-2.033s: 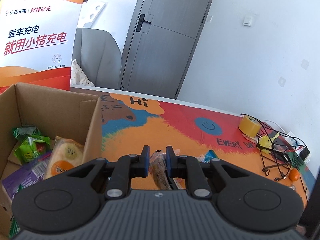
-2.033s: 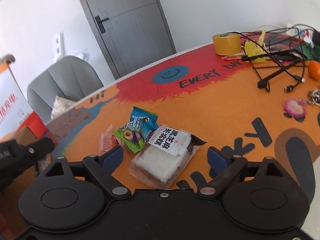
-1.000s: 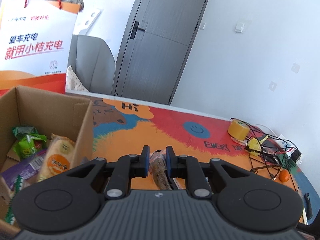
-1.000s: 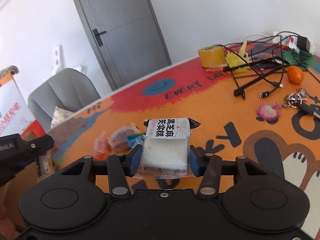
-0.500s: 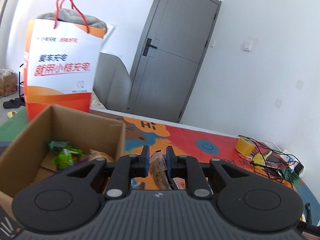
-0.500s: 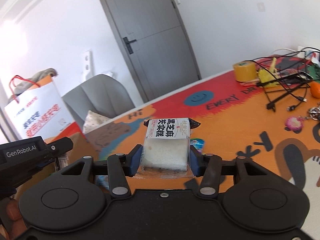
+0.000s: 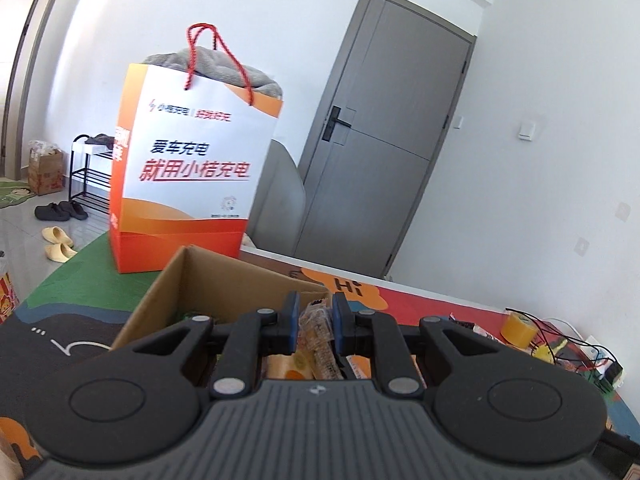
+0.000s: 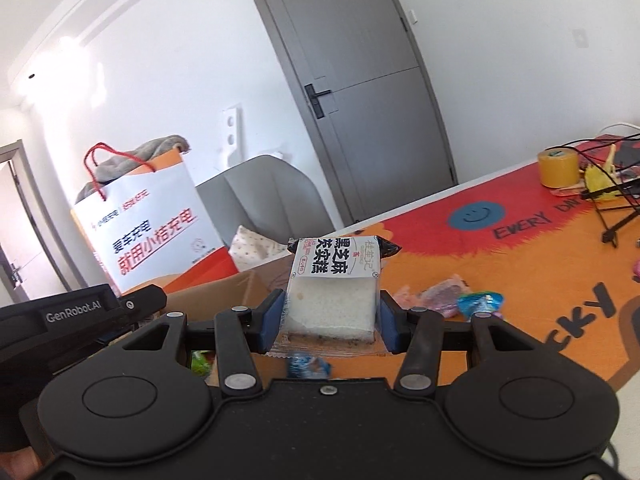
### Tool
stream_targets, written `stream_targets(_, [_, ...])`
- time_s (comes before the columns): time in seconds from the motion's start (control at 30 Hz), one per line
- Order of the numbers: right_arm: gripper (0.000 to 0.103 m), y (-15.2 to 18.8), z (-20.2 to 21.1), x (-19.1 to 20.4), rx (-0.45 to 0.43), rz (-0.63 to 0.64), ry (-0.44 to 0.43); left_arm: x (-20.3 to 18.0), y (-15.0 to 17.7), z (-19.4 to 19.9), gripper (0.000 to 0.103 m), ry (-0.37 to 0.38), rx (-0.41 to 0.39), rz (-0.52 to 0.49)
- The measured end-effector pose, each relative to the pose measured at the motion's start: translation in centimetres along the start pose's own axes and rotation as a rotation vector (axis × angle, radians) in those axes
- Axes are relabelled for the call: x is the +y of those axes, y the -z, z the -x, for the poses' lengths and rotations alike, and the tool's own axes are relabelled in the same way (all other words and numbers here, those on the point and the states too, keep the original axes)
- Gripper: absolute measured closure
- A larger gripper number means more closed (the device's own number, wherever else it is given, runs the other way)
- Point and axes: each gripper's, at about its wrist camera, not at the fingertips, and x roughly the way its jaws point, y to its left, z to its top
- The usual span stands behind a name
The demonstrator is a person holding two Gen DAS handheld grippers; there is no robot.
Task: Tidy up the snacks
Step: 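Carry the wrapped bar and white cake packet to the box, then release both packets into the box by opening both tools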
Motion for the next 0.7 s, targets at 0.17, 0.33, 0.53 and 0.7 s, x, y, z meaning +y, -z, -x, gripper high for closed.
stream_targets(0.17, [0.054,0.3,-0.7,2.1,0.015,0.026,-0.036,2.0,-0.5,0.0,0.087,-0.034,-0.013,0.022])
stream_targets(0.33, [0.054,0.6,-1.0,4.3,0.020,0.056,-0.075,4.2,-0.8,0.0,0.087,-0.081,-0.026,0.044])
stream_targets(0.53, [0.054,0.9,-1.7,6.2,0.031,0.085,-0.103,6.4,-1.3,-0.6,0.086,-0.116,-0.011,0.078])
stream_targets(0.7, [0.054,1.2,-2.6,7.5,0.050,0.104,-0.114,7.8,-1.5,-0.6,0.061,-0.107,0.018,0.132])
